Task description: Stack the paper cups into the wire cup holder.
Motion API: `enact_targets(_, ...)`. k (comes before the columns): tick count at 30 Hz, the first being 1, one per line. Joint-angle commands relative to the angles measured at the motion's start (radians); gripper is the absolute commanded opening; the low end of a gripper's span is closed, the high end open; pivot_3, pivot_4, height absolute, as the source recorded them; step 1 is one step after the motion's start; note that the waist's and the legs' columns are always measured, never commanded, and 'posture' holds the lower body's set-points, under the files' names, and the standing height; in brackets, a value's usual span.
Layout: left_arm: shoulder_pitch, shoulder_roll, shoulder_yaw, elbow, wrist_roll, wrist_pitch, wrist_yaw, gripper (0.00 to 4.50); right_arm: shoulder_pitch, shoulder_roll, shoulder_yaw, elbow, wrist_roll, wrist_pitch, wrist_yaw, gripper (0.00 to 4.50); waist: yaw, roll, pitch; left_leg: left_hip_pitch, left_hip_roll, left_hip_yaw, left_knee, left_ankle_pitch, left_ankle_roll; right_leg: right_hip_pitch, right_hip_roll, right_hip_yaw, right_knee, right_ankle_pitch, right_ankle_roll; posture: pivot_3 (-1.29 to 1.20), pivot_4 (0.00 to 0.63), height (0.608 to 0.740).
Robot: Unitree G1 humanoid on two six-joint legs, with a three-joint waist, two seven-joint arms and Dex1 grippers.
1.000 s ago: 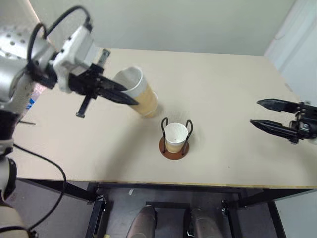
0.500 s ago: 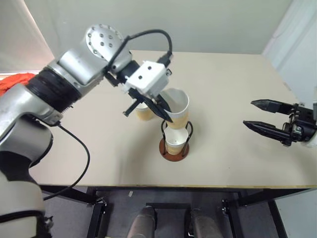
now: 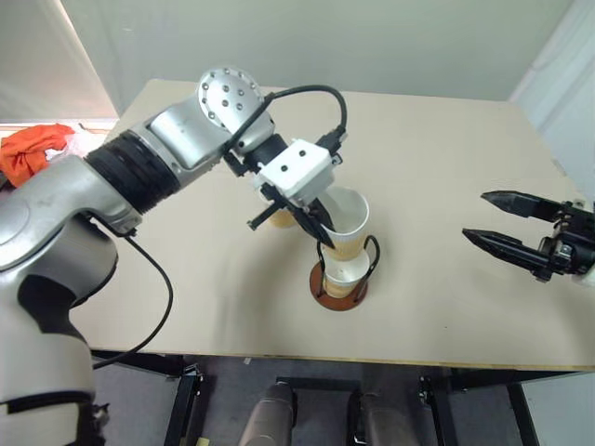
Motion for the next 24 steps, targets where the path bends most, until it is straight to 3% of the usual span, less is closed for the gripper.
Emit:
enact_targets(1,0.000,-0.013,0.012,-0.017,-0.002,0.003,-0.039,0.41,-0.002,-0.020,-0.038,-0.025,0.018,-0.004,-0.017,3.35,0.001,0.000,0.000,0.000,0.000,0.001,0.000,-0.001,0.001,0.000,0.000,0.000,0.000,0.000,0.000,0.00,0.150,0.740)
enact_targets(10,0.033,-0.078,0.072,0.073,0.130,-0.022,-0.039,3.24,-0.009,-0.015,-0.004,-0.024,0.017,-0.012,-0.036,3.35,0.000,0.000,0.000,0.003,0.000,0.002,0.002,0.001,0.001,0.000,0.000,0.001,0.002,0.005,-0.003,0.00,0.150,0.740)
enact_targets(15,0.042,-0.149,0.246,0.361,0.334,-0.056,-0.034,3.24,-0.045,-0.012,0.041,0.001,0.007,-0.026,-0.035,3.35,0.000,0.000,0.000,0.003,0.000,0.003,0.002,0.004,0.004,0.000,0.000,0.002,0.001,0.006,-0.003,0.00,0.150,0.740)
enact_targets(19,0.045,-0.142,0.348,0.616,0.521,-0.096,0.011,3.24,-0.088,-0.002,0.093,0.017,0.007,-0.038,-0.032,3.35,-0.009,0.002,0.000,0.003,0.000,0.006,0.002,0.006,0.008,-0.001,0.000,0.003,0.001,0.007,-0.007,0.00,0.150,0.740)
enact_targets(24,0.065,-0.150,0.469,0.762,0.655,-0.099,0.019,3.24,-0.125,-0.002,0.141,0.044,-0.008,-0.054,-0.024,3.35,-0.009,0.002,0.000,0.001,0.000,0.008,0.002,0.009,0.007,-0.003,0.000,0.005,0.000,0.007,-0.007,0.00,0.150,0.740)
